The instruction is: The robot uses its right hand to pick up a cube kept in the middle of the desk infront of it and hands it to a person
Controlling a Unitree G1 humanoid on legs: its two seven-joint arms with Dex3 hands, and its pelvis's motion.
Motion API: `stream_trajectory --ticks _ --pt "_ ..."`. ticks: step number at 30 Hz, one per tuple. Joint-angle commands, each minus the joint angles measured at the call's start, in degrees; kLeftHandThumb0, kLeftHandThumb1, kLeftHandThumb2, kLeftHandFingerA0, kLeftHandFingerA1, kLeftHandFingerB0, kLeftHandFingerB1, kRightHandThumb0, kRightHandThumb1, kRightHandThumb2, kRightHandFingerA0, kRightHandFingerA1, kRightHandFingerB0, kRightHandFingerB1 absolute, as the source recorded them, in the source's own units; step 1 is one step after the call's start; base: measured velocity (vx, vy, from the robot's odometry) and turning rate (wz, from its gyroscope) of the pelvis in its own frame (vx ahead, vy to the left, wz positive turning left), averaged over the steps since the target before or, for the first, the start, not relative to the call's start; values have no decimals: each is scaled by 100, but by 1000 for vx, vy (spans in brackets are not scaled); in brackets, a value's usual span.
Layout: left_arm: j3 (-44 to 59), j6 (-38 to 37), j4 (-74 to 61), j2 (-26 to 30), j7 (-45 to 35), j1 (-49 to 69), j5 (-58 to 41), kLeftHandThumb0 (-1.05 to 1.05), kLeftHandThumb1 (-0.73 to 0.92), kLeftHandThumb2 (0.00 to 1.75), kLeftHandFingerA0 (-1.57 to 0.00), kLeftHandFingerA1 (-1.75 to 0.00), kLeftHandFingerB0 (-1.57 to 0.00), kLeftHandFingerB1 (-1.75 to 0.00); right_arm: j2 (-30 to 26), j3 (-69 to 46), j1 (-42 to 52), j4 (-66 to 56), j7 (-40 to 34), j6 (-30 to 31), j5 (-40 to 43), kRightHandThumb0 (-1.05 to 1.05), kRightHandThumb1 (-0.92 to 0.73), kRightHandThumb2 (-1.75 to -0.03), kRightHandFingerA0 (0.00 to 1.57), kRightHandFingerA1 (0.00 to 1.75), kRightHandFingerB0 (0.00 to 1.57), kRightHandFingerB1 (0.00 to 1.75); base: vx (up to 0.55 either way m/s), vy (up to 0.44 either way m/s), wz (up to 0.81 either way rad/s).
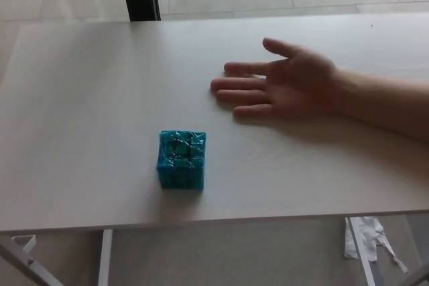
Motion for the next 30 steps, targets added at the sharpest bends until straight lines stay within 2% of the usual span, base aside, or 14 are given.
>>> stream_trajectory --ticks 1,2,3,4,5,9,10,13,22,23,24,26,29,30 --pt "33 -103 5 79 -5 13 -99 -58 41 82 -57 -65 -42 -52 -37 -186 -132 -1245 -117 217 421 -65 -46 -82 53 58 20 43 0 0 0" --pt "41 -99 4 80 -8 13 -109 -58 41 82 -57 -65 -42 -52 32 -278 -240 -1588 -94 372 615 -55 -54 -57 54 43 29 30 0 0 0" --pt "59 -56 11 62 61 0 -124 -56 51 56 -59 -55 -49 -40 68 -227 -371 -2080 -110 428 664 -69 -47 -79 38 54 25 42 0 0 0" --pt "21 -86 7 61 73 12 -83 -60 41 83 -58 -67 -44 -53 112 -196 -462 -2366 -123 427 692 -62 -53 -57 41 47 36 34 0 0 0" --pt "-44 -139 -10 69 63 35 -18 -59 41 82 -58 -68 -43 -54 161 -173 -578 -2624 -152 486 753 -70 -41 -80 43 54 33 49 0 0 0" --pt "-31 -121 37 78 15 37 -37 -66 42 82 -56 -65 -45 -51 570 162 -749 -4175 -504 461 598 -68 -43 -77 46 48 37 47 0 0 0" --pt "4 -102 9 57 -24 38 -89 -58 52 56 -58 -56 -50 -40 678 447 -806 -4905 -668 695 419 -58 -41 -82 39 50 21 42 0 0 0" --pt "-38 -103 -2 49 -3 49 -49 -61 43 82 -54 -65 -43 -52 634 1054 -1044 -6023 -574 1228 203 -57 -58 -58 28 34 27 30 0 0 0" --pt "-33 -88 24 22 38 43 -49 -55 53 56 -58 -61 -52 -41 713 2547 -2319 -6973 -118 1915 -268 -68 -59 -58 25 47 25 31 0 0 0" --pt "-69 -126 12 -3 37 66 -16 -57 42 83 -56 -67 -45 -54 787 2946 -2505 -6986 -26 1903 -670 -72 -47 -85 22 55 17 42 0 0 0" --pt "-87 -166 10 -7 15 80 2 -58 43 84 -55 -68 -44 -54 889 3179 -2631 -7039 -36 2073 -777 -69 -58 -58 30 47 24 32 0 0 0" --pt "-51 -179 11 -12 -20 86 -39 -57 54 56 -58 -60 -52 -41 1119 3516 -2792 -7126 -77 2360 -794 -66 -55 -58 33 46 30 30 0 0 0" --pt "-26 -148 25 -17 -10 66 -62 -59 41 83 -55 -67 -45 -53 1342 3955 -2962 -6943 -11 2262 -1053 -68 -56 -57 38 45 32 30 0 0 0" --pt "-13 -80 34 -9 -14 45 -79 -55 53 56 -59 -58 -53 -40 1423 4164 -3015 -6869 -10 2180 -1257 -69 -56 -59 39 47 33 31 0 0 0"
